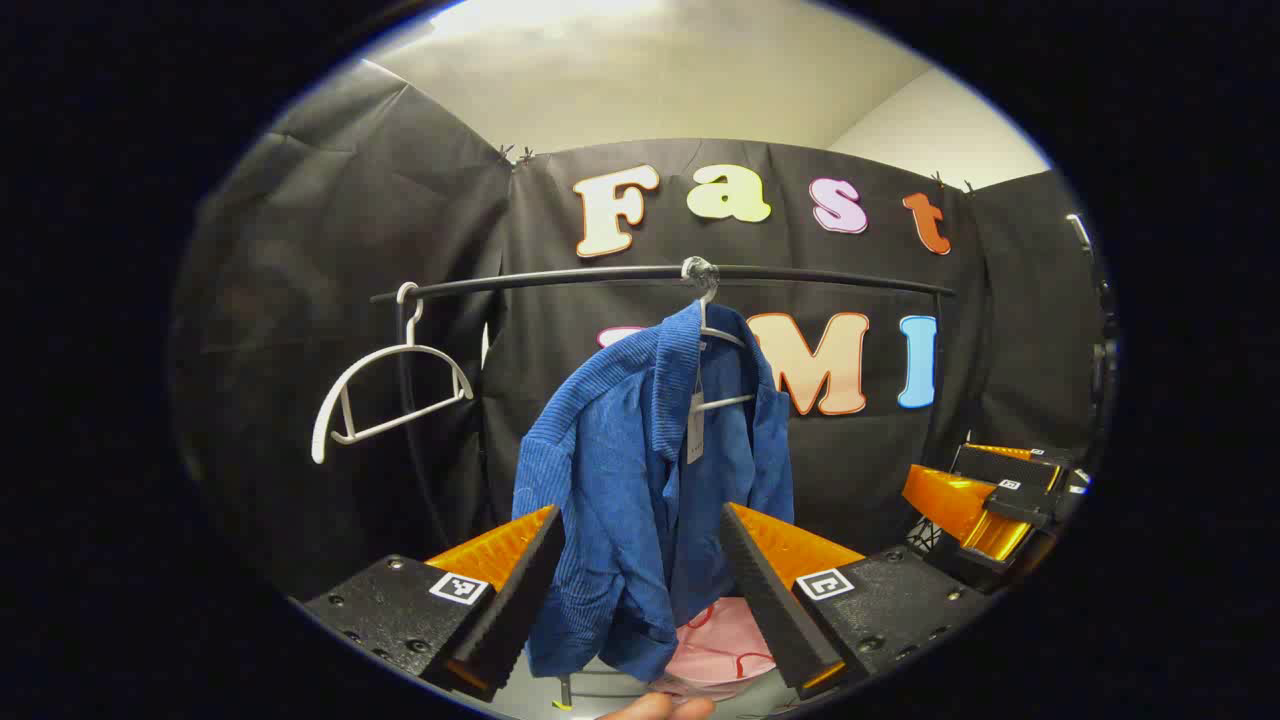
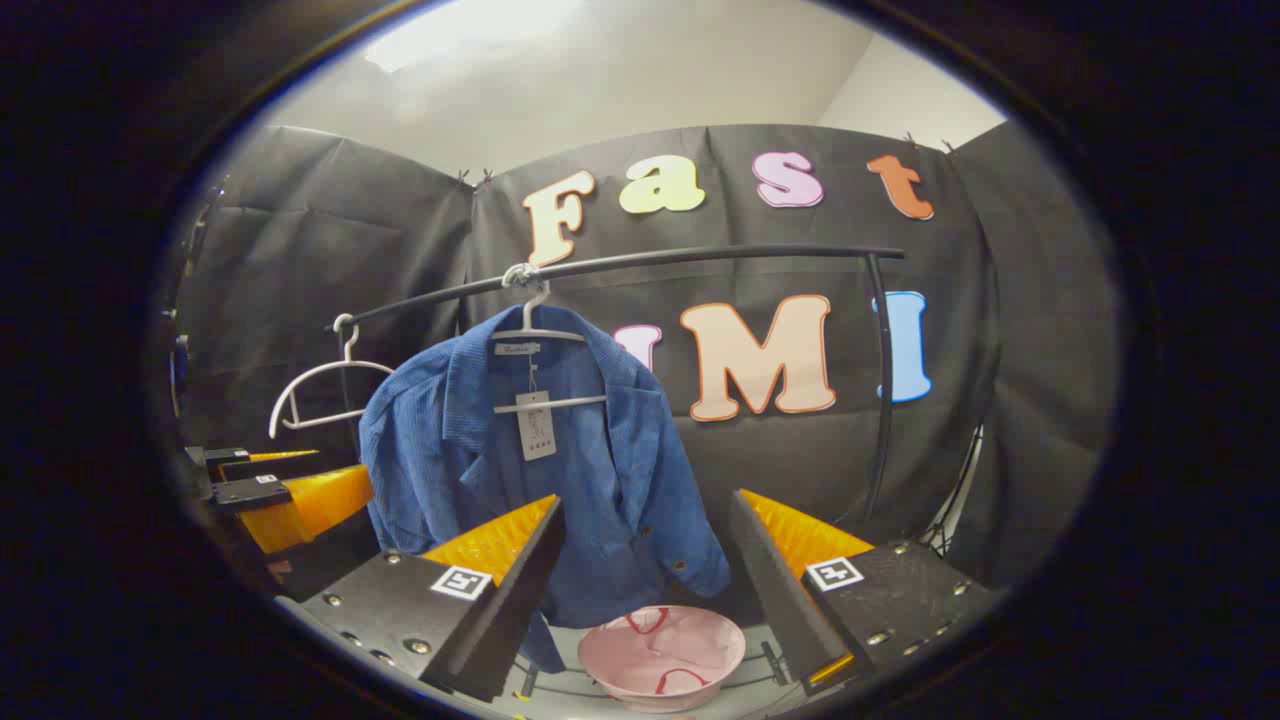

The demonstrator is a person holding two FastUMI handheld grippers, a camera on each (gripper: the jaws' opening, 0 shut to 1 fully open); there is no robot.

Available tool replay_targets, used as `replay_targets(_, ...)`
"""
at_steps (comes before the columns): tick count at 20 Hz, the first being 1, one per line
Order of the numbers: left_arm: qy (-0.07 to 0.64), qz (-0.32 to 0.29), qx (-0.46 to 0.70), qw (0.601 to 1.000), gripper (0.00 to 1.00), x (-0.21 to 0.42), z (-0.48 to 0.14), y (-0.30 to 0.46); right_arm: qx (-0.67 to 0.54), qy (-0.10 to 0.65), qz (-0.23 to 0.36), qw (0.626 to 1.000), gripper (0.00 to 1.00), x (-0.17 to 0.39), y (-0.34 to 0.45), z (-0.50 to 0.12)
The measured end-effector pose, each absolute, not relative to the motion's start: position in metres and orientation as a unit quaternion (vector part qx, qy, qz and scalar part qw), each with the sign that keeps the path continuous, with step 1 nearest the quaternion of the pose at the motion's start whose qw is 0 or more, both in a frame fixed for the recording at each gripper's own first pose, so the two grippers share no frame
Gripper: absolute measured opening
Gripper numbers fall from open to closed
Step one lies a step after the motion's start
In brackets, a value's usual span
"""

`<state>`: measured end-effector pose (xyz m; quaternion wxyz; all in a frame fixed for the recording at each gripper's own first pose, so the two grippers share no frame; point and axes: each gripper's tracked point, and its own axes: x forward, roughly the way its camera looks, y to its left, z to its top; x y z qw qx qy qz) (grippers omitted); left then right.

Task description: Grasp the clothes on the hanger with both hands and then place them into the laundry hamper below.

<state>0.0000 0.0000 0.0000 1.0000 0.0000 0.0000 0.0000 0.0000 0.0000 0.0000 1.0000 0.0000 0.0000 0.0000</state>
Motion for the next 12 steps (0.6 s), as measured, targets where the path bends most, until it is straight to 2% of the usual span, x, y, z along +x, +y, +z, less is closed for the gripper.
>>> replay_targets(6,0.001,0.016,0.002,1.000,0.96,0.017,0.002,-0.010,-0.003,0.010,0.025,1.000,0.99,0.025,-0.002,-0.009)
replay_targets(12,0.008,0.039,0.003,0.999,0.96,0.040,-0.007,-0.006,0.025,0.014,0.010,1.000,0.99,0.044,-0.015,-0.020)
